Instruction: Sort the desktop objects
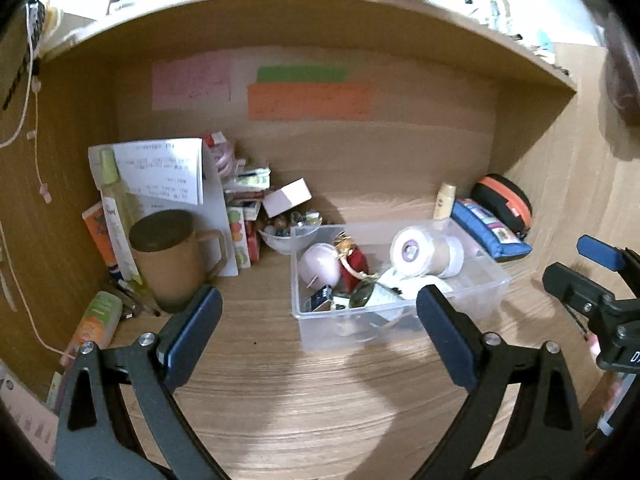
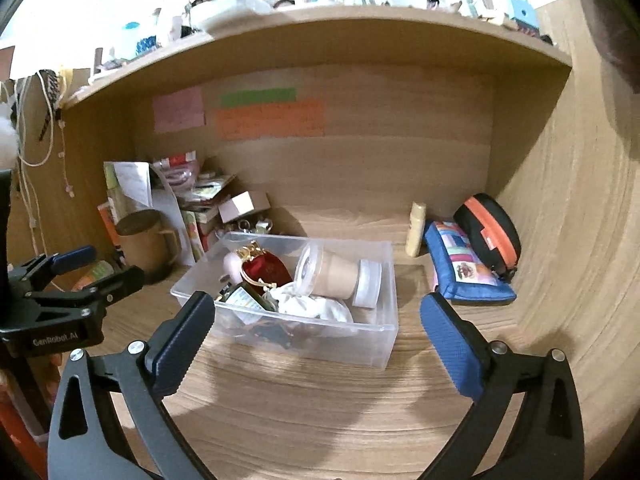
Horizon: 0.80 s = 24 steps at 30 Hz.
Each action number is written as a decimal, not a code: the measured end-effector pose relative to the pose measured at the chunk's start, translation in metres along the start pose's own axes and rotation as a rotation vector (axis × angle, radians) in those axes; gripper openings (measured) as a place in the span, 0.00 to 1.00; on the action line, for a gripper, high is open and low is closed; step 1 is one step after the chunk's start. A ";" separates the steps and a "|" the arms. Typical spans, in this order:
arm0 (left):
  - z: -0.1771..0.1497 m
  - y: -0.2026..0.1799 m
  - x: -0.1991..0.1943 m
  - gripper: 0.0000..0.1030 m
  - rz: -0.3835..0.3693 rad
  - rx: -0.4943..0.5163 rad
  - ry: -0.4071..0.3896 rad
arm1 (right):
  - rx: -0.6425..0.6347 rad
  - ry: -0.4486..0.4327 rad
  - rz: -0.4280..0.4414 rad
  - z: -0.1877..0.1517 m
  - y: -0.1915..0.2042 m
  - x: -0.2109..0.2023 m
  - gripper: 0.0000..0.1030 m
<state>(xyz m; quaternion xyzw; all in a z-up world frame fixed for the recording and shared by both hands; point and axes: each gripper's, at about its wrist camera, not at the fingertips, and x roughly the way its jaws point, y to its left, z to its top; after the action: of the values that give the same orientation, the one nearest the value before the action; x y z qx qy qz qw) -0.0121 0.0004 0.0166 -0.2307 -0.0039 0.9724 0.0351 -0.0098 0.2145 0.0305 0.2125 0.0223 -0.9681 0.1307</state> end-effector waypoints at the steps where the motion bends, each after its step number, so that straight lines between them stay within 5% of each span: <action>1: 0.000 -0.002 -0.003 0.96 -0.004 0.000 -0.007 | 0.002 -0.005 0.004 0.000 0.000 -0.003 1.00; 24: -0.005 -0.025 -0.011 0.96 -0.068 0.005 -0.052 | 0.054 0.005 0.003 -0.009 -0.010 0.002 1.00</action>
<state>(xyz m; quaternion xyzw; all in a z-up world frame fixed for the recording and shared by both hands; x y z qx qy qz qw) 0.0019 0.0241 0.0178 -0.2051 -0.0102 0.9763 0.0685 -0.0107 0.2250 0.0212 0.2184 -0.0038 -0.9676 0.1263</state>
